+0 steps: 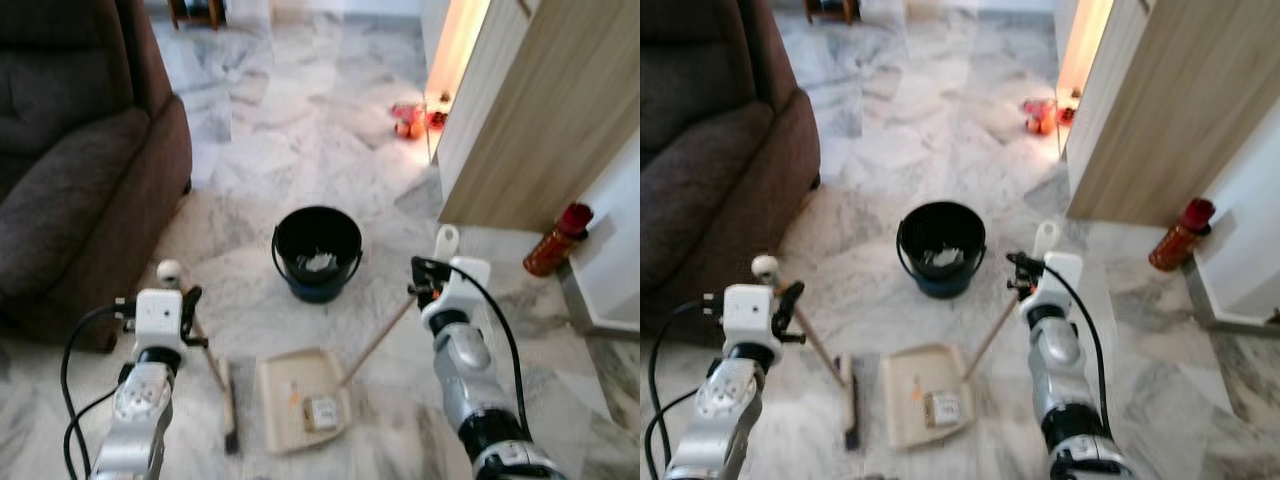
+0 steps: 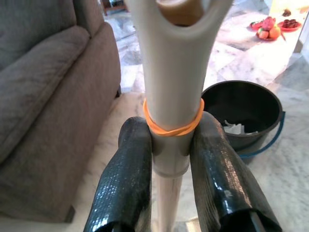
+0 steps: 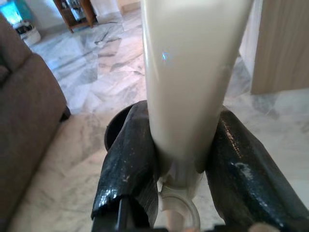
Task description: Sweep floor
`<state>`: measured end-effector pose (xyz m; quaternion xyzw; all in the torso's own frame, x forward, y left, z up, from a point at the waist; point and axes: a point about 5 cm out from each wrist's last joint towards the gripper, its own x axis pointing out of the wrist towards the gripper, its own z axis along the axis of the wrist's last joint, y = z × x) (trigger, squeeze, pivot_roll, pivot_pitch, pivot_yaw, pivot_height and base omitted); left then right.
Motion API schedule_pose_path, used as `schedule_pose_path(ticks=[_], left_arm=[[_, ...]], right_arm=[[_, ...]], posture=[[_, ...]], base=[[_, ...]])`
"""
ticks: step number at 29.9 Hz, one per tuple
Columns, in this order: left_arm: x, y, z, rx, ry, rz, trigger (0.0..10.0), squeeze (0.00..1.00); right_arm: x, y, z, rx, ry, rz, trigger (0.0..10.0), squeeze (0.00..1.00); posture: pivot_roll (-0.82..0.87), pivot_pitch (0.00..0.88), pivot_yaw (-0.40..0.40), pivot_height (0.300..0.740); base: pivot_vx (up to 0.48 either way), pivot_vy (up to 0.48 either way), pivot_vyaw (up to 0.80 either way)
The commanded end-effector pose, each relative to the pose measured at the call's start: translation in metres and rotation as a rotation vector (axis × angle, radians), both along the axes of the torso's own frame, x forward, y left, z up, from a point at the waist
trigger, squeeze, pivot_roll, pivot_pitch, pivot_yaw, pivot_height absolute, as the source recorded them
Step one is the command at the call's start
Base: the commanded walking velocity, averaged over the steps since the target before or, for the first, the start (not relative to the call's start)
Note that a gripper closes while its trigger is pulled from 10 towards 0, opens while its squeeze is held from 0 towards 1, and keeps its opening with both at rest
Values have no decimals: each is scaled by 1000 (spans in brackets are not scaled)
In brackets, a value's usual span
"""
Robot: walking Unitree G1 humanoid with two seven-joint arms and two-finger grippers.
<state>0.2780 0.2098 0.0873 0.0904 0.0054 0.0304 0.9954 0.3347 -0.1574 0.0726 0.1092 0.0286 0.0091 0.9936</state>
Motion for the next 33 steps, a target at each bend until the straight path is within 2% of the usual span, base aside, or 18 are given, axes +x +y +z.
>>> schedule_pose_path(ticks=[1,20,22,33], left_arm=[[0,-2,-1,-7,8,-3,10000,0],[0,-2,-1,-8,4,0,10000,0],[0,-2,-1,-8,6,-2,10000,0],[0,-3,-1,-14,-3,-12,10000,0]], right_arm=[[0,-8,4,3,-19,-24,10000,0],[1,-11,4,27,-15,-56,10000,0],[1,-10,4,33,-12,-56,10000,0],[2,-10,7,22,-36,-58,10000,0]], posture=[[160,150,-6,740],[164,135,-11,740],[165,131,-11,740],[162,128,-10,740]], base=[[296,0,0],[295,0,0],[261,0,-788],[0,0,-72]])
